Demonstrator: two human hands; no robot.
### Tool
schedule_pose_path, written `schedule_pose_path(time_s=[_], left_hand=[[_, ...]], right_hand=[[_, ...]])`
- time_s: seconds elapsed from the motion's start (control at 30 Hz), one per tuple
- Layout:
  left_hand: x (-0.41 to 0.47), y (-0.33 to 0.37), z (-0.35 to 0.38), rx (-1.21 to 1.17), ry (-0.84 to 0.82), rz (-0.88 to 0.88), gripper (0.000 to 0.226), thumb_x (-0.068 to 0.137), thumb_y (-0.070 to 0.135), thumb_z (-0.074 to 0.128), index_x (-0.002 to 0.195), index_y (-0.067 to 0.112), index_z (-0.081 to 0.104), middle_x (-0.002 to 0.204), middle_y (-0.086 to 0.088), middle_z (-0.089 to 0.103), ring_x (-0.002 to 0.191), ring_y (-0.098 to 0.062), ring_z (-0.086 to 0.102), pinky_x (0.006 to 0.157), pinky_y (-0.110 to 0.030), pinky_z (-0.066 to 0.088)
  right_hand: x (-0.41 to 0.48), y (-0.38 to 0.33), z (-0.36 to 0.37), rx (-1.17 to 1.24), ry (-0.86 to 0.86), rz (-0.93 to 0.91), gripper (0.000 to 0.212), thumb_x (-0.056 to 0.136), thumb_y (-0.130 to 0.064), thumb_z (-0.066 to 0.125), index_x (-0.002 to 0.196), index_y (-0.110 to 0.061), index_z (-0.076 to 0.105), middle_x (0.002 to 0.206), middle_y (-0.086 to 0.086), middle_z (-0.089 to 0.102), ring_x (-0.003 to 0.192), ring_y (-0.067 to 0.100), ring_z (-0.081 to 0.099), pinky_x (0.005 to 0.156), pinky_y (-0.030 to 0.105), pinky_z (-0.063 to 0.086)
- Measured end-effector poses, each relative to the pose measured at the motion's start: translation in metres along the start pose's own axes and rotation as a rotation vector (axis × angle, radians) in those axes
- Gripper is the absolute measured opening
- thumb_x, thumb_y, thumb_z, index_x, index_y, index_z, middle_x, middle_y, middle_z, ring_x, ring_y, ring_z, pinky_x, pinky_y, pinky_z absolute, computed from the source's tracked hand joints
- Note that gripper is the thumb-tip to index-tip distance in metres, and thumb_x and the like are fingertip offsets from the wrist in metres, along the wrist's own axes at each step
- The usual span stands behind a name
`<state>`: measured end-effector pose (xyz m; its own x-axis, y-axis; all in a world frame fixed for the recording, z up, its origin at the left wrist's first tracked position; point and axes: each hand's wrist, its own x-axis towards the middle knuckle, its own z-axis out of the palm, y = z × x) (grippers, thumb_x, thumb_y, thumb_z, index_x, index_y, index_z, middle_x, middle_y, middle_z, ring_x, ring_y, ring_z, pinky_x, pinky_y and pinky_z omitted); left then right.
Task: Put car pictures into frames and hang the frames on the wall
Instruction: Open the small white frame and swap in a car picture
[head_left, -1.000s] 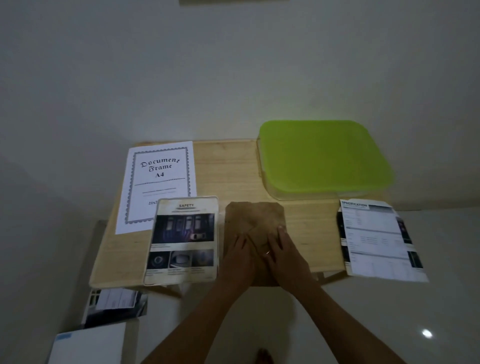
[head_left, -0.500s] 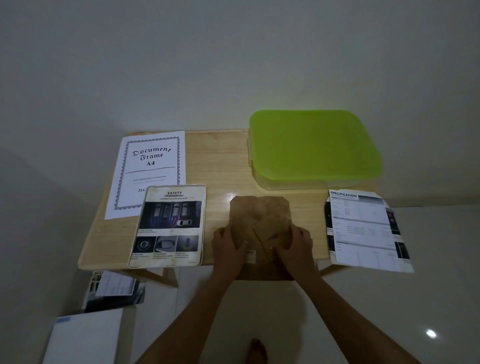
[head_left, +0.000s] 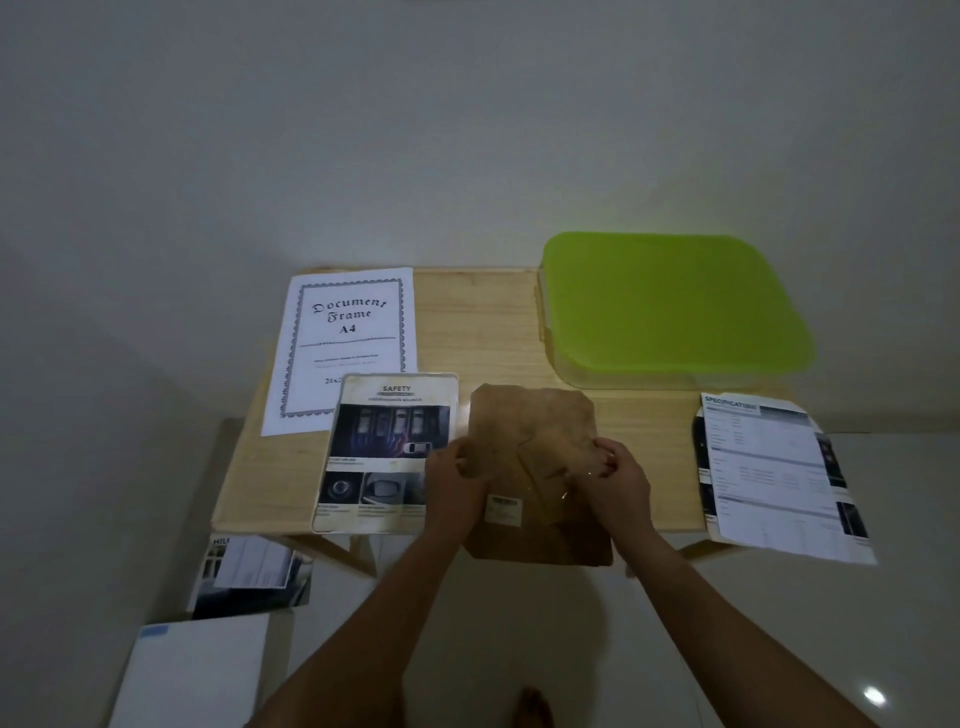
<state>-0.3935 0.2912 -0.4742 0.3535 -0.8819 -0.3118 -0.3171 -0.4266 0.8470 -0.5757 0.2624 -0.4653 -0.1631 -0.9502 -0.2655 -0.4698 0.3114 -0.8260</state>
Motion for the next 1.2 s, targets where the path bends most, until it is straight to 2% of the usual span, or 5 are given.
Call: schedule_pose_path(time_s=[0.3,0.5,0.63,0.93,1.2], left_hand=[[0.037,-0.039,-0.113,0.017,0.093,0.005,0.049,0.074,-0.005,0.062,0.121,0.008,0.055,0.111,-0.012,0.058,0.102,-0.024,0.057,0.084,-0.029,0.048],[0.055,-0.063,-0.146,-0.004,0.095,0.015,0.044,0.077,-0.005,0.061,0.119,0.009,0.056,0.107,-0.013,0.062,0.093,-0.023,0.058,0.084,-0.036,0.053],[0.064,-0.071,-0.149,0.031,0.013,-0.009,0.054,0.075,-0.005,0.060,0.126,0.010,0.051,0.112,-0.013,0.053,0.101,-0.023,0.054,0.079,-0.019,0.047],[0.055,-0.077,-0.147,0.256,-0.038,0.095,0.071,0.087,0.023,0.060,0.146,0.015,0.021,0.130,-0.011,0.032,0.120,-0.020,0.031,0.093,-0.020,0.026],[0.052,-0.083,-0.150,0.538,-0.103,0.195,0.073,0.092,0.046,0.043,0.148,0.017,0.005,0.134,-0.012,0.030,0.118,-0.024,0.035,0.097,-0.038,0.040]], right_hand=[[-0.011,-0.054,0.106,0.030,-0.078,-0.060,0.056,0.068,-0.011,0.078,0.120,-0.012,0.057,0.106,0.014,0.063,0.093,0.024,0.058,0.082,0.036,0.050],[-0.014,-0.066,0.152,-0.070,-0.100,-0.117,0.058,0.072,-0.018,0.077,0.125,-0.011,0.054,0.113,0.015,0.059,0.101,0.025,0.055,0.081,0.028,0.043],[-0.012,-0.071,0.155,-0.092,-0.085,-0.098,0.057,0.073,-0.017,0.076,0.126,-0.012,0.055,0.109,0.011,0.059,0.088,0.015,0.053,0.075,0.025,0.042],[-0.021,-0.062,0.159,-0.220,-0.063,-0.182,0.051,0.082,-0.021,0.065,0.130,-0.015,0.051,0.107,0.003,0.038,0.101,0.020,0.045,0.088,0.026,0.040],[-0.022,-0.059,0.155,-0.282,-0.142,-0.188,0.052,0.087,-0.025,0.060,0.135,-0.018,0.045,0.120,0.009,0.041,0.102,0.017,0.047,0.089,0.026,0.041]])
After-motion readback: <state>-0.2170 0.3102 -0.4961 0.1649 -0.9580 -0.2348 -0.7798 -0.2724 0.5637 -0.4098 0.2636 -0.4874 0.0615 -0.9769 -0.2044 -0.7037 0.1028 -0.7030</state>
